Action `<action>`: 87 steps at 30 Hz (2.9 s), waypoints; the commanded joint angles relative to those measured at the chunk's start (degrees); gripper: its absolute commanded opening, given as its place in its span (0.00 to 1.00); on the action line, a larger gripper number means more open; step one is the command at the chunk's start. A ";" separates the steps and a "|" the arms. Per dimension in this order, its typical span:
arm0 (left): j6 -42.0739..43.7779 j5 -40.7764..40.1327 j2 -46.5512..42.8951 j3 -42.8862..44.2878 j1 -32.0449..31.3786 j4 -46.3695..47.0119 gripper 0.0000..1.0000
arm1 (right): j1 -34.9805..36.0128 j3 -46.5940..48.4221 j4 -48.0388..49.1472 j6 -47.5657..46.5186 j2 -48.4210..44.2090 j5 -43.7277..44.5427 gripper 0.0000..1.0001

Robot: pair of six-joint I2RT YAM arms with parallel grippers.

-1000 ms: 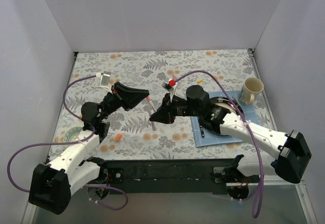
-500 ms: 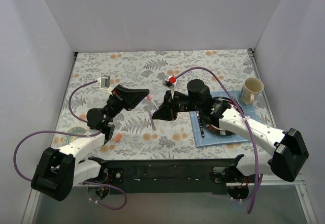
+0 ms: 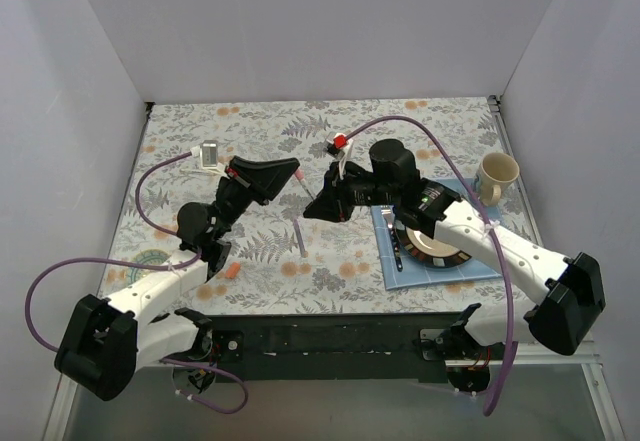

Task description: Insert the pens into the pen caps

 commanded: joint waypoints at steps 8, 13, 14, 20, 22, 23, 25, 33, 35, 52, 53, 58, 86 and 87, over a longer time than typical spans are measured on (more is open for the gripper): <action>3.96 23.43 4.51 -3.79 -10.09 -8.99 0.00 | -5.83 18.64 20.52 -1.77 2.65 3.50 0.01; 1.77 26.07 8.11 -3.19 -11.84 -2.12 0.00 | -7.06 21.55 23.24 3.14 4.93 -2.21 0.01; 1.77 26.77 8.64 -2.83 -12.11 -0.90 0.00 | -7.06 22.08 23.07 3.32 5.54 -2.82 0.01; 1.77 27.30 9.79 -2.04 -12.73 -3.17 0.00 | -8.37 22.08 27.01 5.08 6.34 -5.28 0.01; 0.11 27.56 10.49 -2.83 -12.81 -0.99 0.00 | -9.34 22.34 28.95 6.04 6.43 -7.74 0.01; -1.04 28.61 11.10 -3.18 -12.73 0.85 0.00 | -9.69 22.69 31.04 6.57 6.60 -8.71 0.01; -6.90 29.58 13.03 -3.45 -12.73 8.90 0.00 | -10.57 23.22 33.52 8.24 7.13 -11.09 0.01; -9.67 27.39 11.38 -2.48 -13.78 7.30 0.00 | -10.49 23.75 28.54 2.65 5.56 -9.61 0.01; -8.35 26.07 10.58 -1.95 -14.74 2.20 0.00 | -10.49 24.45 26.41 0.87 5.73 -9.42 0.01; 13.10 13.77 1.52 16.32 -7.38 -39.61 0.00 | -10.40 -0.10 17.36 2.26 -10.60 -2.83 0.42; 13.97 13.51 1.96 18.16 -6.32 -40.95 0.00 | -10.40 -3.29 17.01 3.05 -12.62 -2.74 0.47; 19.77 8.68 4.86 22.30 -2.10 -50.00 0.00 | -10.49 -20.52 14.74 8.15 -28.62 -0.55 0.70; 13.27 -22.88 33.51 24.94 -6.57 -64.25 0.04 | -10.49 -29.86 -4.35 13.78 -40.59 15.97 0.79; 13.80 -23.67 33.95 25.73 -7.10 -64.95 0.05 | -10.49 -30.03 -4.35 13.78 -41.20 16.59 0.79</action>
